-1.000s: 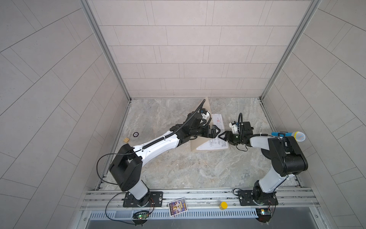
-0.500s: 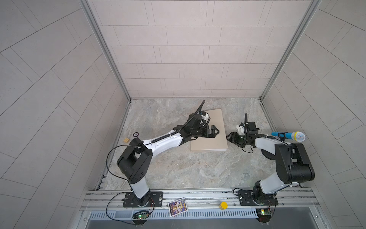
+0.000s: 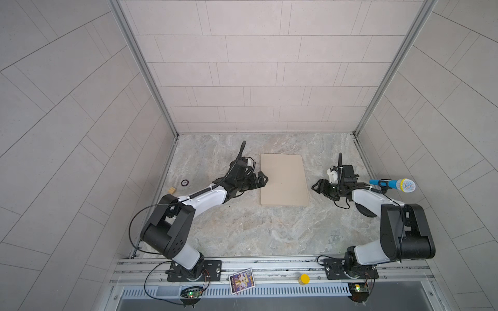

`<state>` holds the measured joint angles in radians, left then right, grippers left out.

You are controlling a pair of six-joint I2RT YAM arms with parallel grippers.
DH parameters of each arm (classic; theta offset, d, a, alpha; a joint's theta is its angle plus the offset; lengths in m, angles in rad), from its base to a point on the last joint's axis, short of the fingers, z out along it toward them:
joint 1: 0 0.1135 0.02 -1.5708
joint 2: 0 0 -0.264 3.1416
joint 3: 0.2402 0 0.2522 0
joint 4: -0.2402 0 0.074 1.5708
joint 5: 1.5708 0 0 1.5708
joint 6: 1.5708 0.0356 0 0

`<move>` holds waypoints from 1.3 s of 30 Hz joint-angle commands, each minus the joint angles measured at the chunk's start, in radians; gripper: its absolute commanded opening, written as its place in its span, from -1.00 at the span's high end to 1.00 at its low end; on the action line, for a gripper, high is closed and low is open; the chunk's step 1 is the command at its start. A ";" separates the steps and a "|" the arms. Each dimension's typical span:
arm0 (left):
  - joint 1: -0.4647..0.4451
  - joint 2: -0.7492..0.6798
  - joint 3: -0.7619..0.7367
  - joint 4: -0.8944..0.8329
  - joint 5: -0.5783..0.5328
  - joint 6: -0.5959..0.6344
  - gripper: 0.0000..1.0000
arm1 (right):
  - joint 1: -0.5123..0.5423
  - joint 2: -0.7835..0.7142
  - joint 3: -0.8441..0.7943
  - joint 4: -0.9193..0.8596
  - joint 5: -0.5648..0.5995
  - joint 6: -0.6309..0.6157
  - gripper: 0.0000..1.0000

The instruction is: Put the files into the folder

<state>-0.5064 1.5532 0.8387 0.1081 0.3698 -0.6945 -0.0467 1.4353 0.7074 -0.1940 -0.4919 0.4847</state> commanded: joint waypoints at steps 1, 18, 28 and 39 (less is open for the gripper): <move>0.015 -0.059 -0.016 -0.052 -0.043 0.048 -1.00 | -0.002 -0.072 -0.003 0.004 0.015 -0.043 -0.37; 0.203 -0.241 -0.171 -0.173 -0.200 0.022 -1.00 | -0.002 -0.586 -0.336 0.460 0.424 -0.192 -0.75; 0.279 -0.390 -0.252 -0.237 -0.332 0.042 -1.00 | -0.002 -0.560 -0.409 0.594 0.577 -0.253 -0.79; 0.324 -0.493 -0.286 -0.290 -0.385 0.082 -1.00 | -0.002 -0.352 -0.497 0.928 0.689 -0.318 -0.79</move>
<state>-0.1913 1.0760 0.5655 -0.1509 0.0147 -0.6327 -0.0467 1.0470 0.2226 0.5884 0.1417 0.2024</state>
